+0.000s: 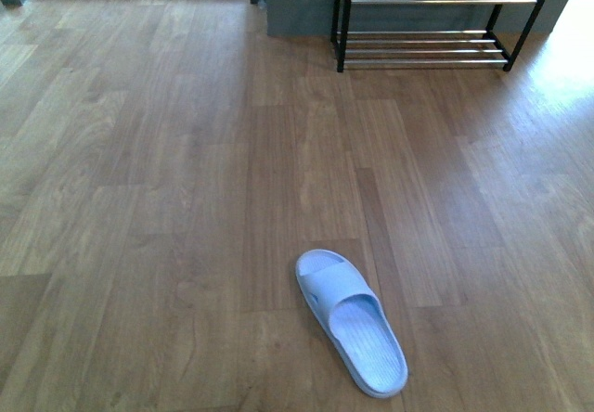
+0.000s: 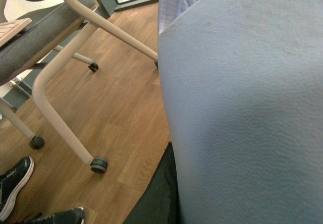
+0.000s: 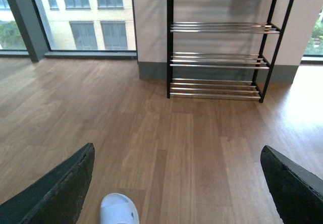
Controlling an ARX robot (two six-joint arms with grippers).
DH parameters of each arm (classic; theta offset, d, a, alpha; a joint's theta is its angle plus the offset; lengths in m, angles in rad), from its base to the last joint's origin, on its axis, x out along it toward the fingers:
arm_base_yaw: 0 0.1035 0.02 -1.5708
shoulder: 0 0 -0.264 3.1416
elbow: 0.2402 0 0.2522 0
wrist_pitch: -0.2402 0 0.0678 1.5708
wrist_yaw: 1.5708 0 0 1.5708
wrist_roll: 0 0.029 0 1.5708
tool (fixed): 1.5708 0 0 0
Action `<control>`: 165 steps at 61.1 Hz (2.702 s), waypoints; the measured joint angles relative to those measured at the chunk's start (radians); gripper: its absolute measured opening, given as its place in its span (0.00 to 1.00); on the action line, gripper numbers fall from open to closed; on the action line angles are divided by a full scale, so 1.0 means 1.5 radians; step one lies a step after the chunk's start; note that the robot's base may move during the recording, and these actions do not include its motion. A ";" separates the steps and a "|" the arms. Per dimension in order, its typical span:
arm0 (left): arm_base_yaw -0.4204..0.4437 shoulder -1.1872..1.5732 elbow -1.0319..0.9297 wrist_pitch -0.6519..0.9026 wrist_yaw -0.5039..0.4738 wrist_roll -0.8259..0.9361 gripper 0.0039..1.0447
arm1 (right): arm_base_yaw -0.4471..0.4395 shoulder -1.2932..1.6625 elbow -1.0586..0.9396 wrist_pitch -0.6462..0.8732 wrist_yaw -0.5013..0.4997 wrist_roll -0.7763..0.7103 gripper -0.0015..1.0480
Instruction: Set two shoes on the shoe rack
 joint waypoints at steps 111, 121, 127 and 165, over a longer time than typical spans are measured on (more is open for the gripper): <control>0.002 0.000 0.000 -0.001 -0.001 0.002 0.02 | 0.070 1.795 0.507 0.695 -0.048 -0.135 0.91; 0.002 0.000 0.000 -0.001 -0.001 0.002 0.02 | 0.068 1.839 0.554 0.683 -0.056 -0.134 0.91; 0.002 0.000 0.000 -0.001 -0.001 0.002 0.02 | 0.061 1.861 0.592 0.665 -0.065 -0.134 0.91; 0.002 0.000 0.000 -0.001 -0.001 0.002 0.02 | 0.062 1.960 0.775 0.640 -0.092 -0.063 0.52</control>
